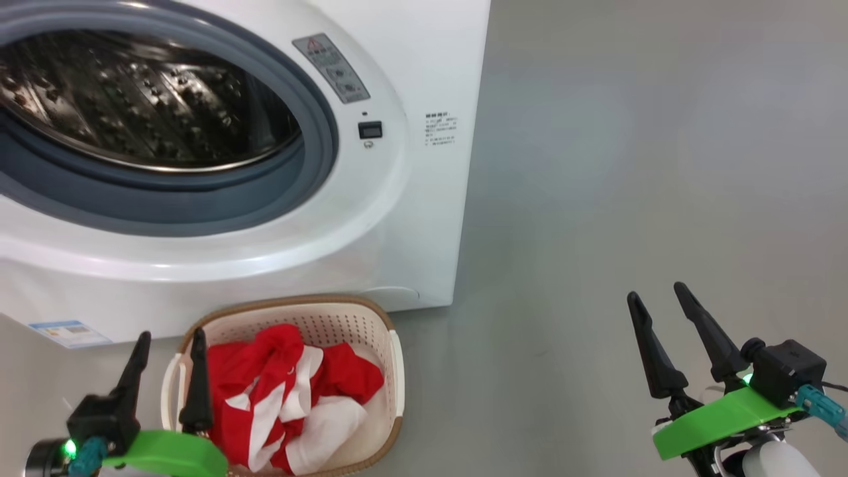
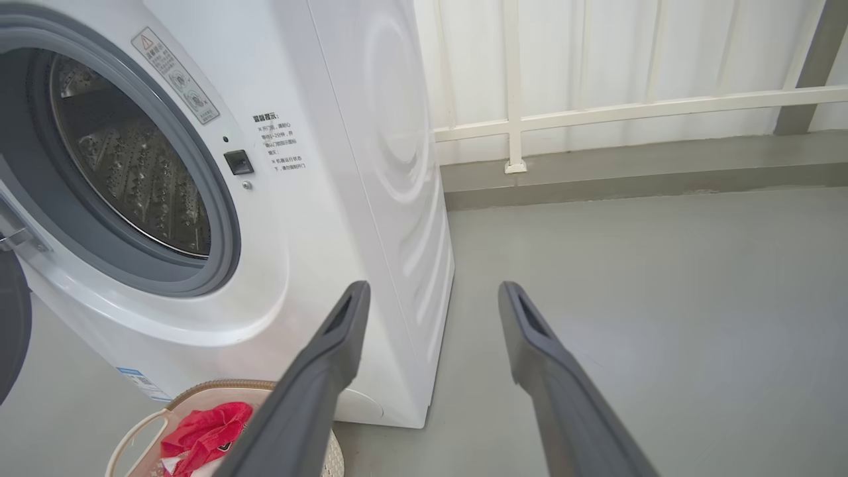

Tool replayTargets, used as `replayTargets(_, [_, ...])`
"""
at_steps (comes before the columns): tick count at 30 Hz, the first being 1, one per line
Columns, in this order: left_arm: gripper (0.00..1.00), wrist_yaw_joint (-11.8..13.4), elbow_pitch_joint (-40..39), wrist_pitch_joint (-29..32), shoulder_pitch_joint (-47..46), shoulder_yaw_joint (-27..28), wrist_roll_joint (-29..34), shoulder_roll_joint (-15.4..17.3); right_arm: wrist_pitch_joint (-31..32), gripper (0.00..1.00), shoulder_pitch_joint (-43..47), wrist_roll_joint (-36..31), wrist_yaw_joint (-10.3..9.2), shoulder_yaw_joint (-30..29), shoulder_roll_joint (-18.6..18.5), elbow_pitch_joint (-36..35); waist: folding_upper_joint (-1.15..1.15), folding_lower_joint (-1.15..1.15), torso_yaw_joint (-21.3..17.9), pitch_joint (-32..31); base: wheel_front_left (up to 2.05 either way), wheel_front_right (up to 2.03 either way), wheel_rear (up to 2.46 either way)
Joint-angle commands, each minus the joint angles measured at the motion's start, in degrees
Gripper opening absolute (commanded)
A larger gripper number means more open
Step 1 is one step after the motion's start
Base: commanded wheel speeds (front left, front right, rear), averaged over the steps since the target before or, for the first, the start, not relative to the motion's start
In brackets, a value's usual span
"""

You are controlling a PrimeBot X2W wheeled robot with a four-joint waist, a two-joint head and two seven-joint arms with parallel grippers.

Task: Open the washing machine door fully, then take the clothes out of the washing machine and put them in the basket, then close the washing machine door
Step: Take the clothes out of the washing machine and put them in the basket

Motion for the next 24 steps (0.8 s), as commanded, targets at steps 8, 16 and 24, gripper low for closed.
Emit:
replayTargets(8, [1.00, 0.4, -9.9, -0.3, 7.3, 0.7, -0.3, 0.6, -0.4, 1.00, 3.0, -0.4, 0.36, -0.2, -1.2, -1.7, 0.00, 0.00, 0.2, -4.1, 0.00, 0.00, 0.00])
replayTargets(16, [1.00, 0.7, -16.0, -0.3, 11.7, -1.3, -0.8, 0.6, -0.4, 1.00, 5.1, -0.5, 0.36, -1.3, -1.4, -2.0, 0.00, 0.00, 0.6, -5.9, 0.00, 0.00, 0.00])
replayTargets(24, [1.00, 1.6, -20.1, -0.3, 16.1, -3.0, -1.8, 0.6, -0.4, 1.00, 6.6, -0.4, 0.36, -2.2, -1.5, -2.2, 0.00, 0.00, 0.8, -6.9, 0.00, 0.00, 0.00])
